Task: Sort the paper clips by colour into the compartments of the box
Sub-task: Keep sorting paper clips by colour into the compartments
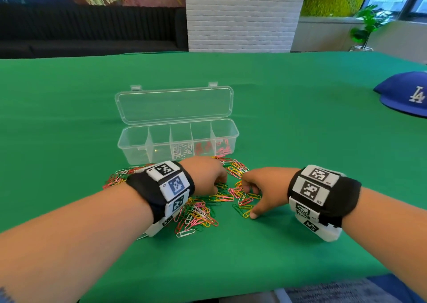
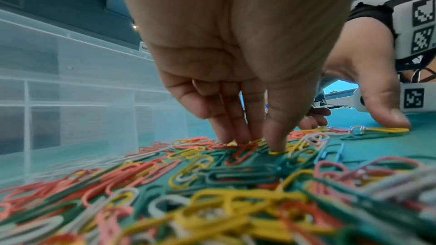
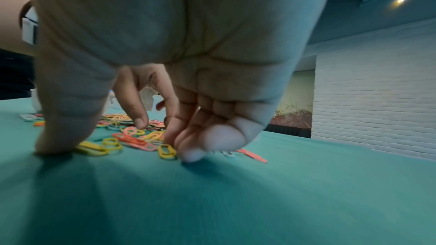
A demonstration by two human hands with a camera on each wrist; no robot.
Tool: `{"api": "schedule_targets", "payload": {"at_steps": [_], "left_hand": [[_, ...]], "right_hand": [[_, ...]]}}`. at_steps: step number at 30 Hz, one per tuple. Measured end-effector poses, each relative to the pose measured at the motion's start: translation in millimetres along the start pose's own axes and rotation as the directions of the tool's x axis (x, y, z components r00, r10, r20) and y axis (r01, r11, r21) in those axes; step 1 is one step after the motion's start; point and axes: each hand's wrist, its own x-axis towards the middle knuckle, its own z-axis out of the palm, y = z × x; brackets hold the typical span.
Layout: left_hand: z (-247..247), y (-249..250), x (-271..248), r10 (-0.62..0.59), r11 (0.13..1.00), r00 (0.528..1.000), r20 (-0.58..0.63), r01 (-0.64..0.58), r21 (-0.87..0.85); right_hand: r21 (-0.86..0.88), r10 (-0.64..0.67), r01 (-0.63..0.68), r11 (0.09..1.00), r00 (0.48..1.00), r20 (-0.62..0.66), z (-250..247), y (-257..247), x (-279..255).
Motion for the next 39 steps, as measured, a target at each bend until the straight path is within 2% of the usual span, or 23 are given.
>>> {"api": "schedule_targets", "payload": {"at_steps": [9, 14, 21, 26, 28, 29, 32, 34, 36, 39], "left_hand": [[-0.2, -1.9, 3.8, -0.011, 0.999, 1.000, 0.003, 0.011, -0.043], [0.0, -3.4, 1.0, -0.012, 0.997, 1.000, 0.019, 0.013, -0.082], [-0.3, -15.4, -7.5, -0.075, 0.968, 0.995, -0.060, 0.059, -0.244], [-5.0, -24.8, -14.9, -0.139, 0.889, 0.988, -0.071, 0.093, -0.448], [-5.9, -27.7, -16.8, -0.162, 0.827, 0.985, -0.057, 0.104, -0.553], [-5.3, -29.0, -17.7, -0.172, 0.763, 0.985, -0.034, 0.112, -0.637], [-2.7, -30.6, -21.1, -0.169, 0.456, 0.984, 0.065, 0.136, -0.880], [-2.6, -30.5, -22.6, -0.173, 0.296, 0.977, 0.126, 0.174, -0.939], [-3.7, -30.1, -23.8, -0.174, 0.218, 0.966, 0.192, 0.228, -0.949], [-4.5, -31.3, -25.3, -0.177, 0.209, 0.954, 0.242, 0.277, -0.938]], "right_hand": [[0.048, -0.067, 0.067, 0.997, 0.998, -0.014, 2.7, -3.5, 5.7], [0.066, -0.040, 0.043, 0.997, 0.999, -0.037, 7.2, -3.5, 6.9], [0.091, -0.012, 0.014, 0.996, 1.000, -0.023, 9.9, 2.8, 4.5], [0.186, 0.003, 0.003, 0.983, 0.999, -0.034, 1.4, 9.0, 5.0], [0.259, 0.002, 0.007, 0.966, 0.999, -0.034, -4.9, 13.5, 5.3], [0.294, 0.005, 0.005, 0.956, 0.999, -0.033, -7.7, 16.0, 5.8], [0.399, 0.022, -0.012, 0.917, 1.000, -0.022, -12.5, 22.1, 6.5], [0.512, 0.025, -0.017, 0.859, 1.000, -0.008, -13.3, 23.5, 8.1], [0.647, 0.031, -0.019, 0.762, 1.000, -0.006, -11.1, 24.0, 11.6], [0.771, 0.061, -0.041, 0.635, 0.998, 0.003, -7.3, 22.9, 16.2]]}}
